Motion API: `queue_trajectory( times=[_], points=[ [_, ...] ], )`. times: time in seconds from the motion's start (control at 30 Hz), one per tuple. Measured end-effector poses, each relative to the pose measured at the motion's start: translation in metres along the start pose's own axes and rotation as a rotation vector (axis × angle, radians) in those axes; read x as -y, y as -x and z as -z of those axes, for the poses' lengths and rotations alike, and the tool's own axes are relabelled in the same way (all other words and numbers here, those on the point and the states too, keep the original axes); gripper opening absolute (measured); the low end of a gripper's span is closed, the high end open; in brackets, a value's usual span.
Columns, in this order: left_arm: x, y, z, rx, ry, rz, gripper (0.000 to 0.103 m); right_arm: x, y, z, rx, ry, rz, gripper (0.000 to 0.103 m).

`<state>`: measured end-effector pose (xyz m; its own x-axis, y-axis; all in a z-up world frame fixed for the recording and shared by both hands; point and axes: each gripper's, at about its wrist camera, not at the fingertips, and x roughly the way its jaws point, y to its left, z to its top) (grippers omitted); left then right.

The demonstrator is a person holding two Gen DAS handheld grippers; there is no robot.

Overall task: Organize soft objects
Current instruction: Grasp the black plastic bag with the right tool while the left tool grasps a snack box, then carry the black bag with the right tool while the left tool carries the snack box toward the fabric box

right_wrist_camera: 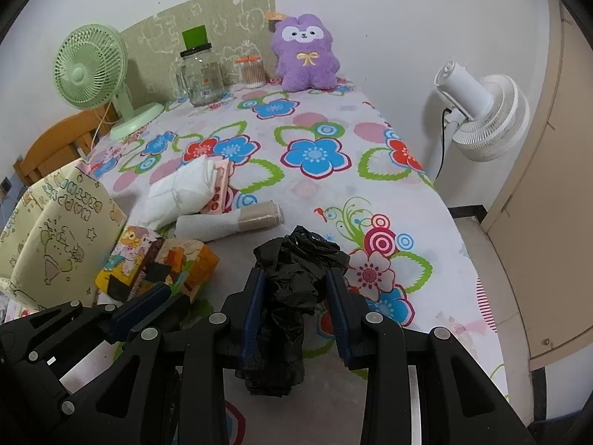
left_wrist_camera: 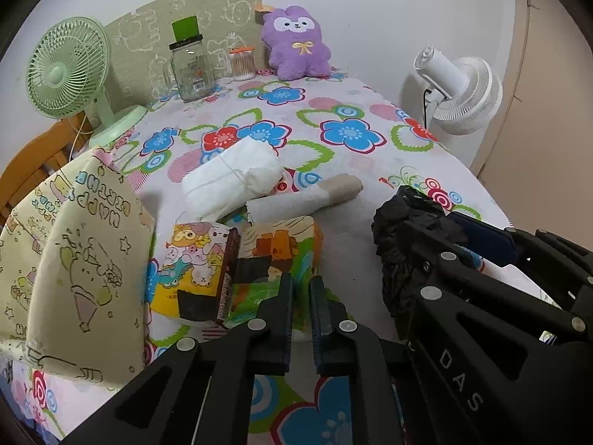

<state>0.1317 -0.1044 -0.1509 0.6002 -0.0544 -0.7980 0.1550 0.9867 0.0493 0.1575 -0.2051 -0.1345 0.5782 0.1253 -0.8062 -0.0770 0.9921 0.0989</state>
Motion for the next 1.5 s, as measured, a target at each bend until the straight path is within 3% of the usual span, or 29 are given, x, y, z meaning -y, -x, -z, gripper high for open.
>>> queue_trajectory(
  times=[0.63, 1.5],
  points=[
    [-0.002, 0.044, -0.007, 0.084, -0.009, 0.019, 0.003, -0.006, 0.048, -0.007, 0.095, -0.008, 0.013, 0.038],
    [-0.011, 0.112, -0.023, 0.229, -0.037, -0.021, 0.000, -0.025, 0.117, -0.029, 0.245, 0.017, 0.001, 0.038]
  ],
)
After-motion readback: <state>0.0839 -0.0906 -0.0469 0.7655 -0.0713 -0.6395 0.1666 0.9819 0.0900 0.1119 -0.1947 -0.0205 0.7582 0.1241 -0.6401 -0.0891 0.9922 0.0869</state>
